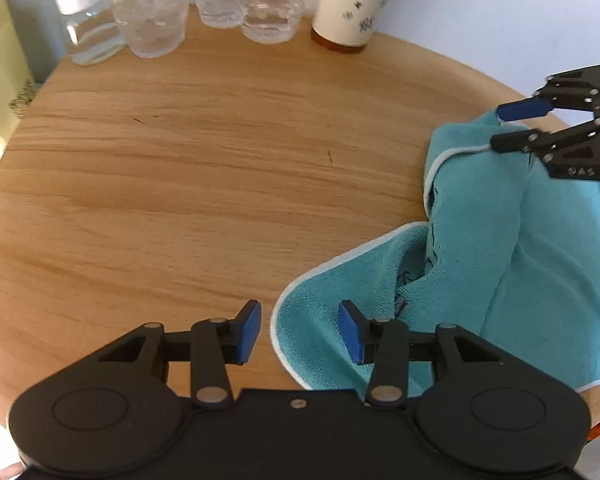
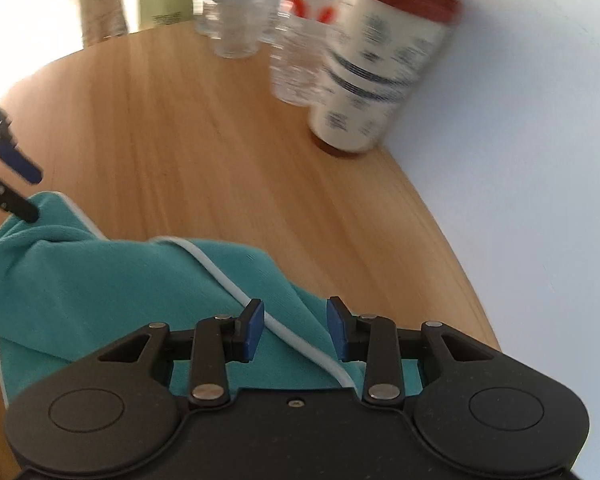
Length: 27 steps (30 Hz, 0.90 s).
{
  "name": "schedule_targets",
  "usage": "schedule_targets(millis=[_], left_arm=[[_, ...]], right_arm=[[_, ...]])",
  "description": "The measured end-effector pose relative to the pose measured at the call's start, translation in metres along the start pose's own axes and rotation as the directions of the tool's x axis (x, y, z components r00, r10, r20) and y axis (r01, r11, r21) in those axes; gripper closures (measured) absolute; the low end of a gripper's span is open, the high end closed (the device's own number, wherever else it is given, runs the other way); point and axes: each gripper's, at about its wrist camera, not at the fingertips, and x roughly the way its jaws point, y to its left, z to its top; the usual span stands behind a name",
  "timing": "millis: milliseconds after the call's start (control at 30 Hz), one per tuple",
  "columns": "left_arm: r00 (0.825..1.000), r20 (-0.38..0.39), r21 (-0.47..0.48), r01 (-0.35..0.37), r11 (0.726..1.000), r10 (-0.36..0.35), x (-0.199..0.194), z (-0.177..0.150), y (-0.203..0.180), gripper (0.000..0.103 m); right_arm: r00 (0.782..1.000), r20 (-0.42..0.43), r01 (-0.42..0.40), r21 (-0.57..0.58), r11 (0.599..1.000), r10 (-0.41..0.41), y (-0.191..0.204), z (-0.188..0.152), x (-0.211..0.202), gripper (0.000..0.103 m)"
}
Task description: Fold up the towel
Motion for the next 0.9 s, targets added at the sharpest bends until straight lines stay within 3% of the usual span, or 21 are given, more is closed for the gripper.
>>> schedule_targets(millis=[267, 333, 367, 400, 433, 500, 700, 900], left_arm=[[1.0, 0.004, 0.041, 0.002, 0.999, -0.002, 0.011, 0.001, -0.005, 0.06], [1.0, 0.005, 0.059, 0.002, 0.998, -0.002, 0.012, 0.001, -0.008, 0.07], [1.0, -0.001, 0.063, 0.012, 0.998, -0.012, 0.012, 0.001, -0.01, 0.086], [1.0, -0.009, 0.066, 0.024, 0.998, -0.024, 0.012, 0.0, -0.012, 0.093], [1.0, -0.008, 0.073, 0.027, 0.997, -0.026, 0.012, -0.001, -0.015, 0.093], [1.0, -0.003, 0.09, 0.028, 0.996, -0.028, 0.012, -0.004, -0.021, 0.098], [0.999, 0.045, 0.095, -0.003, 0.995, -0.002, 0.0, -0.005, -0.019, 0.098], [0.996, 0.085, 0.02, -0.015, 1.0, 0.014, -0.021, -0.014, -0.004, 0.098]], right_arm=[[0.999, -0.037, -0.014, 0.176, 0.984, 0.021, -0.026, -0.03, 0.006, 0.065], [0.999, -0.029, -0.031, 0.219, 0.975, 0.038, -0.029, -0.033, 0.008, 0.089], [0.997, -0.016, -0.071, 0.295, 0.953, 0.079, -0.037, -0.034, 0.008, 0.092], [0.997, -0.009, -0.074, 0.308, 0.948, 0.08, -0.038, -0.034, 0.007, 0.092], [0.997, -0.001, -0.076, 0.319, 0.945, 0.081, -0.039, -0.035, 0.006, 0.093], [0.998, 0.013, -0.061, 0.31, 0.949, 0.06, -0.036, -0.033, 0.002, 0.093], [0.998, 0.068, -0.024, 0.27, 0.962, 0.006, -0.025, -0.015, -0.015, 0.093], [0.987, 0.153, 0.01, 0.186, 0.983, -0.039, -0.01, 0.013, -0.027, 0.094]])
